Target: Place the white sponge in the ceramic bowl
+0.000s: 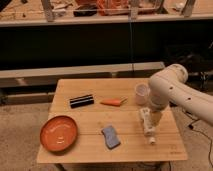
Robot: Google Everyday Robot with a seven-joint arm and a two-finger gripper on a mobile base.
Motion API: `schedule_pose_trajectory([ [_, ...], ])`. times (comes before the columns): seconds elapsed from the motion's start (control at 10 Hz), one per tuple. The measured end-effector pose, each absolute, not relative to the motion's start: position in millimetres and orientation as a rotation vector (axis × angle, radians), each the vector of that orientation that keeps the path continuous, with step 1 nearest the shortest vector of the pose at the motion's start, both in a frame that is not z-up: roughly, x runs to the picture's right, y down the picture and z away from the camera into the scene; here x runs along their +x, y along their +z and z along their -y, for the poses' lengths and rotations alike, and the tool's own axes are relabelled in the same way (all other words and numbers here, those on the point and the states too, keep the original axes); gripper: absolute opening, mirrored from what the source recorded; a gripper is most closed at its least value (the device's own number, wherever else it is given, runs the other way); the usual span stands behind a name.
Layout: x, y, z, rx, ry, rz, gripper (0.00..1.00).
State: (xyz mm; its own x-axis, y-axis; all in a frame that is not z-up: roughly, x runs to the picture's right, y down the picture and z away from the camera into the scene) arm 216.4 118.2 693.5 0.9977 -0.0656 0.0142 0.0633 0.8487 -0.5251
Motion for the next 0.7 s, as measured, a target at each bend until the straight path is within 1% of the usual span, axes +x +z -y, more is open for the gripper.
schedule_pose_trajectory([
  [0.2,208,699,-122,-0.554,-0.092,0.009,0.8],
  [0.5,164,712,-133,-0.561,-0.143,0.048,0.8],
  [0.7,151,723,-146,-0.564,-0.173,0.065,0.8],
])
